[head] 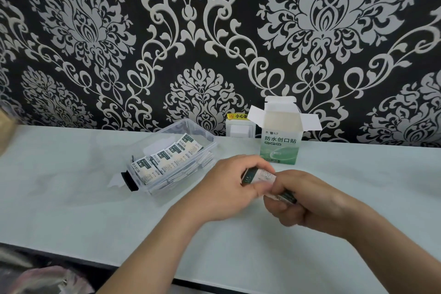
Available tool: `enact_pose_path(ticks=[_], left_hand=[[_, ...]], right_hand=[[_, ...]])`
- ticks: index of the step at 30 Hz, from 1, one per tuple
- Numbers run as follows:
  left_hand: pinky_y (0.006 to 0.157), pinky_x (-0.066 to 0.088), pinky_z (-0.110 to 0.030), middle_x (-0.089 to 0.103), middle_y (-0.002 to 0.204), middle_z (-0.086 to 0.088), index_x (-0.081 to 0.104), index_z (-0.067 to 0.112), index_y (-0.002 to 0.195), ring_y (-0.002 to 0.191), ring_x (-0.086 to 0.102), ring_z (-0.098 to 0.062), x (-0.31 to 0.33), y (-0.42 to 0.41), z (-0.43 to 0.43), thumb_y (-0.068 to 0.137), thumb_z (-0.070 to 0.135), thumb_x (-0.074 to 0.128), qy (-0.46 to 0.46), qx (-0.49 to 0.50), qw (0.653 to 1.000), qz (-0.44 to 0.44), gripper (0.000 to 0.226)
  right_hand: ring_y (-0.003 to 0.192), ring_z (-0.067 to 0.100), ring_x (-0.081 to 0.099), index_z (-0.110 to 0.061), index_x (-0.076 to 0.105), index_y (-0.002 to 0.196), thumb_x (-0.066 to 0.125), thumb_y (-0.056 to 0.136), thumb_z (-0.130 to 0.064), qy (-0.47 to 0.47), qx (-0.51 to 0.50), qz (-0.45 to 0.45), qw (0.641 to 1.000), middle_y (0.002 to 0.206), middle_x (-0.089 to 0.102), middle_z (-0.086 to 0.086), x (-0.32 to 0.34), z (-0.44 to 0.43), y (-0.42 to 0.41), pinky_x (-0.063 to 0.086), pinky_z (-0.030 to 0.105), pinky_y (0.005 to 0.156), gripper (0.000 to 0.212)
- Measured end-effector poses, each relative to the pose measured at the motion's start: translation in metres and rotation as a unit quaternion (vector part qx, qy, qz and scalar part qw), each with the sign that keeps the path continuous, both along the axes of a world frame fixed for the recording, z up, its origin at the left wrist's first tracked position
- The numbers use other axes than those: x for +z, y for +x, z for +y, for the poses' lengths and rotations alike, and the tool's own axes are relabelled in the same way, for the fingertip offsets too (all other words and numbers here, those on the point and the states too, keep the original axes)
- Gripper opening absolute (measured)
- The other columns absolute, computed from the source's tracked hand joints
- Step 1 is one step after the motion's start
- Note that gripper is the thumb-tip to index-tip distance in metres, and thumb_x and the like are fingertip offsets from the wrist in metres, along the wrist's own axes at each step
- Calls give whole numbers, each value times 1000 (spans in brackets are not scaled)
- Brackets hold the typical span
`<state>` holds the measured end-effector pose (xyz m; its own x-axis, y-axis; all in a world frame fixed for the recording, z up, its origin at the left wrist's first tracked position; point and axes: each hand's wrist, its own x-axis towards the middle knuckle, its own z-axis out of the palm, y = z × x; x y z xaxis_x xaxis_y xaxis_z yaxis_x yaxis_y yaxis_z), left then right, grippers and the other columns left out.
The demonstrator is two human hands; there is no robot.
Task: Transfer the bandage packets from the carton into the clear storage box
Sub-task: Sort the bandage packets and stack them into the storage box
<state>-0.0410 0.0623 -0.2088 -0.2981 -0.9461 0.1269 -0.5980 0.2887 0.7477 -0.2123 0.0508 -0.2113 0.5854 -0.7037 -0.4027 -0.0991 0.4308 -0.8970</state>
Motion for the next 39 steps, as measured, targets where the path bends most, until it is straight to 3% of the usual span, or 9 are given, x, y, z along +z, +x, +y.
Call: enact_pose_path(ticks=[6, 9, 12, 18, 21, 26, 31, 35, 39], left_hand=[[54, 39, -22, 54, 52, 5, 71, 28, 91, 48, 47, -11, 3, 8, 1, 92, 11, 62, 74, -8, 991, 112, 19], [54, 38, -20, 52, 53, 12, 68, 32, 82, 48, 44, -3, 0, 13, -3, 90, 10, 64, 17, 68, 996, 61, 24], [53, 36, -23, 51, 53, 13, 66, 33, 79, 50, 42, -4, 1, 16, -5, 91, 14, 63, -17, 122, 991, 43, 22], [41, 30, -12, 44, 61, 5, 58, 11, 91, 43, 38, -2, 12, 8, 3, 100, 13, 48, 93, 86, 956, 264, 13], [46, 32, -15, 45, 55, 12, 63, 16, 88, 45, 38, -3, 10, 17, -1, 99, 12, 50, 60, 93, 968, 227, 18], [58, 35, -30, 46, 61, 7, 62, 28, 86, 57, 41, -6, 7, 44, -2, 99, 15, 46, -64, 112, 991, 43, 24], [57, 33, -26, 50, 60, 7, 57, 32, 86, 59, 44, -8, 16, 69, 4, 99, 19, 47, -114, 112, 986, -54, 21], [58, 38, -30, 55, 66, 1, 55, 34, 89, 59, 45, -8, 23, 86, 7, 97, 26, 44, -132, 110, 985, 15, 16], [53, 32, -23, 54, 64, 7, 54, 31, 91, 56, 44, -7, 28, 102, 10, 100, 27, 39, -165, 139, 976, 23, 17]], right_hand=[[37, 11, 28, -8, 69, 93, 48, 83, -11, 54, 62, -79, 994, 66, 58, 17, 1, 2, 0, 25, 19, 41, 24], [51, 19, 55, -10, 63, 107, 50, 98, -13, -104, -31, 35, 993, 83, 69, 15, -2, 9, 9, 41, 25, 46, 16], [54, 16, 64, -11, 65, 98, 59, 93, -6, -274, -190, 112, 936, 66, 69, 6, -9, 14, 21, 54, 28, 55, 10], [54, 11, 57, 5, 69, 102, 51, 93, 1, 8, -192, -162, 968, 69, 62, 10, -6, 18, 26, 49, 17, 51, 20], [54, 13, 59, 4, 68, 104, 50, 94, -1, 33, -193, -148, 969, 71, 65, 11, -6, 17, 29, 48, 17, 51, 20], [63, 11, 64, -8, 67, 88, 68, 86, -2, -177, -192, 66, 963, 71, 71, 6, 3, 13, 35, 45, 16, 57, 6], [66, 13, 63, -5, 65, 79, 76, 79, -2, -313, -123, 111, 935, 76, 70, 15, 23, 4, 62, 53, 26, 68, 11], [62, 12, 58, -6, 65, 79, 75, 80, -1, -293, -54, 73, 952, 71, 64, 7, 33, -6, 82, 50, 23, 62, 11], [69, 17, 60, -9, 65, 85, 68, 85, -3, -160, -40, -44, 985, 76, 67, 8, 37, -16, 100, 49, 18, 56, 7]])
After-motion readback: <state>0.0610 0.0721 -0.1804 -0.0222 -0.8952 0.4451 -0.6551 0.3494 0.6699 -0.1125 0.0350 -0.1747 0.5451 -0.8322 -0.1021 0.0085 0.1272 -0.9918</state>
